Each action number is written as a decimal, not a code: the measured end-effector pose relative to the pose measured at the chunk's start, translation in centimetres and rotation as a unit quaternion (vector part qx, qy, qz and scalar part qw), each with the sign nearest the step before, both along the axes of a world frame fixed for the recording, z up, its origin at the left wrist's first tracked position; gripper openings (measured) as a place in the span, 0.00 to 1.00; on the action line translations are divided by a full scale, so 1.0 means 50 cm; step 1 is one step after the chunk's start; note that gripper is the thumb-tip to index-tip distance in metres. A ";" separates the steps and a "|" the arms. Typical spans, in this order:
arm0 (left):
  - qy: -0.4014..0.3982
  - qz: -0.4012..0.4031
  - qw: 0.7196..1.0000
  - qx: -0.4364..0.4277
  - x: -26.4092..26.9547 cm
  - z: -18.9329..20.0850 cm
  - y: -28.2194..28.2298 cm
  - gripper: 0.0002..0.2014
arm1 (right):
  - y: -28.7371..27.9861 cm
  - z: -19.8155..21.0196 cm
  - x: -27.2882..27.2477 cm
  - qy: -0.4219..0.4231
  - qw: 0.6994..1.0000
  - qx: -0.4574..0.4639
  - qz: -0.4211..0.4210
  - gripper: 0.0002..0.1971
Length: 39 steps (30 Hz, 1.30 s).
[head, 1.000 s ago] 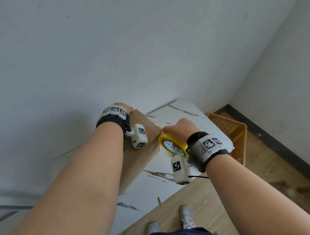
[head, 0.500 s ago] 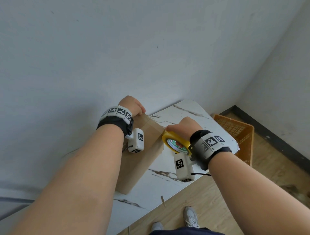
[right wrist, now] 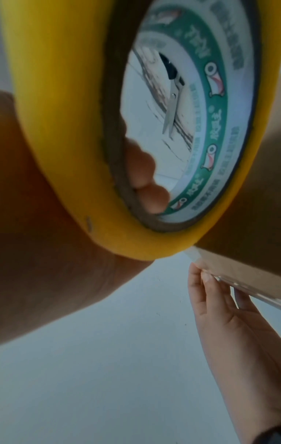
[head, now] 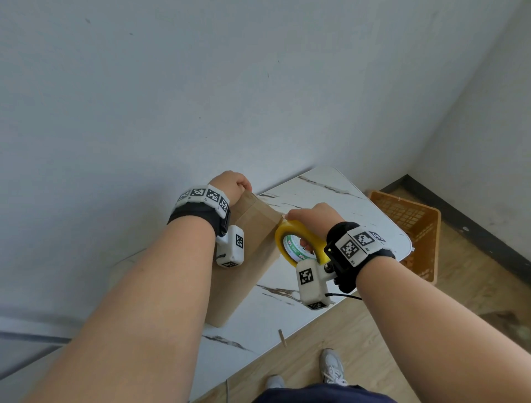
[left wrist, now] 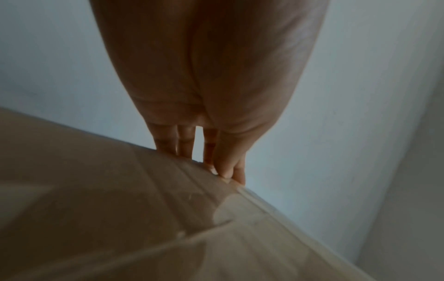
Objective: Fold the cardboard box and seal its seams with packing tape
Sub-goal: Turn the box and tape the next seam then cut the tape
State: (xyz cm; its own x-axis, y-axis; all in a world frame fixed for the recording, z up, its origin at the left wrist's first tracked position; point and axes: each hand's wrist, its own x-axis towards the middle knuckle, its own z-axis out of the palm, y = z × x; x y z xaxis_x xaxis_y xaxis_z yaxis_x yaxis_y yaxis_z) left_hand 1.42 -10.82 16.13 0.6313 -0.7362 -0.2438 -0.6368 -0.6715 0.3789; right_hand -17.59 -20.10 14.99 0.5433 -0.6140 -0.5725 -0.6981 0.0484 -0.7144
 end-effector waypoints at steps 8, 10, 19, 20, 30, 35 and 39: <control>-0.094 0.051 0.994 -0.032 -0.014 0.001 -0.003 0.17 | -0.001 0.000 -0.004 0.001 1.000 -0.001 -0.006 0.13; -0.076 0.040 0.996 -0.030 -0.010 -0.001 -0.002 0.17 | -0.001 -0.001 -0.005 0.000 1.000 -0.002 -0.004 0.13; -0.026 0.022 0.999 0.000 -0.024 -0.005 0.006 0.17 | 0.010 0.019 -0.010 0.019 0.998 -0.037 0.046 0.15; -0.027 0.025 0.999 -0.036 -0.028 0.002 0.004 0.16 | 0.012 0.022 -0.011 0.022 0.997 -0.047 0.056 0.15; 0.087 -0.046 0.995 0.015 -0.061 0.004 -0.002 0.08 | 0.016 0.022 -0.002 0.041 0.999 -0.025 0.002 0.15; 0.052 -0.057 0.996 0.055 -0.062 -0.006 -0.007 0.12 | 0.013 0.009 -0.007 0.033 0.999 -0.025 -0.001 0.17; 0.034 -0.063 0.995 0.072 -0.065 -0.009 -0.009 0.14 | 0.018 -0.004 -0.010 0.025 0.999 -0.036 -0.007 0.23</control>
